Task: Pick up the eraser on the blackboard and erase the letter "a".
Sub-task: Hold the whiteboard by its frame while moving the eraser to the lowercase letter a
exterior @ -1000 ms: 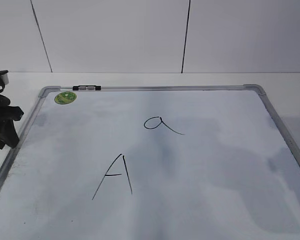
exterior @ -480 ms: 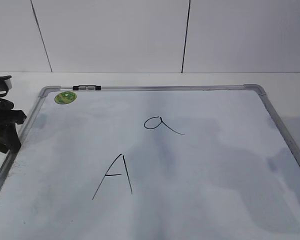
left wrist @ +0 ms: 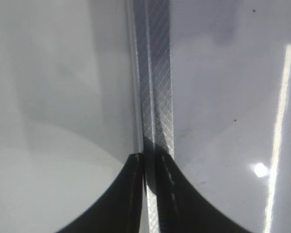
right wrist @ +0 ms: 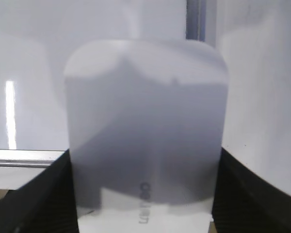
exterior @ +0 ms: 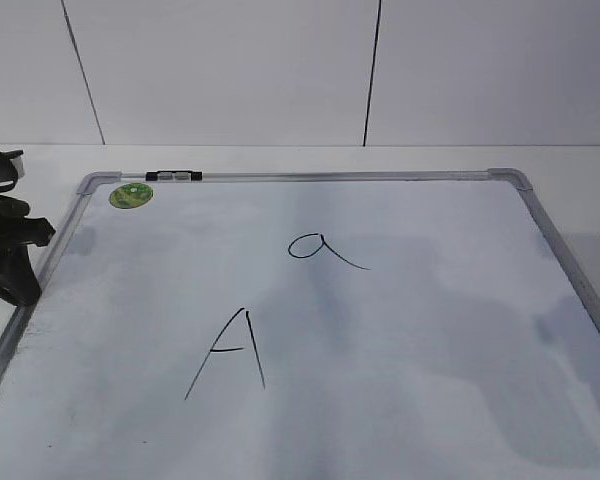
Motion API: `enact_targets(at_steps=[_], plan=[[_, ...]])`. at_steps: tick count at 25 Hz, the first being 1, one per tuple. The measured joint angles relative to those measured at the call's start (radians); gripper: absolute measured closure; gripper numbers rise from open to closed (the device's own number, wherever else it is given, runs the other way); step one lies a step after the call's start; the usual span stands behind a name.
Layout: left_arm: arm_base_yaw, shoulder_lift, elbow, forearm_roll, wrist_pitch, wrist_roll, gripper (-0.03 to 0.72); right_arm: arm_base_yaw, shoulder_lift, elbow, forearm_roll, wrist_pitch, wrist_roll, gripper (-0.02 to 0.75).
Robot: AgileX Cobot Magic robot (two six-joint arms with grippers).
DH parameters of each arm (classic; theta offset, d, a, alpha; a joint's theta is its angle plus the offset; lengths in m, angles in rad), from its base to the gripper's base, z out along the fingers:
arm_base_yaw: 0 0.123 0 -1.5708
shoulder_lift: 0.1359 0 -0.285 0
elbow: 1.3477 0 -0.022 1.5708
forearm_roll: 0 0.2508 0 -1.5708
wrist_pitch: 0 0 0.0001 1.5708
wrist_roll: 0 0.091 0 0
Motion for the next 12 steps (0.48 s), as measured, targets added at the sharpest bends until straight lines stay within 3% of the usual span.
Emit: enact_targets(at_steps=[12], plan=[[0.0,0.0,0.0,0.0,0.002,0.0,0.633,0.0,0.105,-0.08,0.034,0.013,-0.067,0.178]])
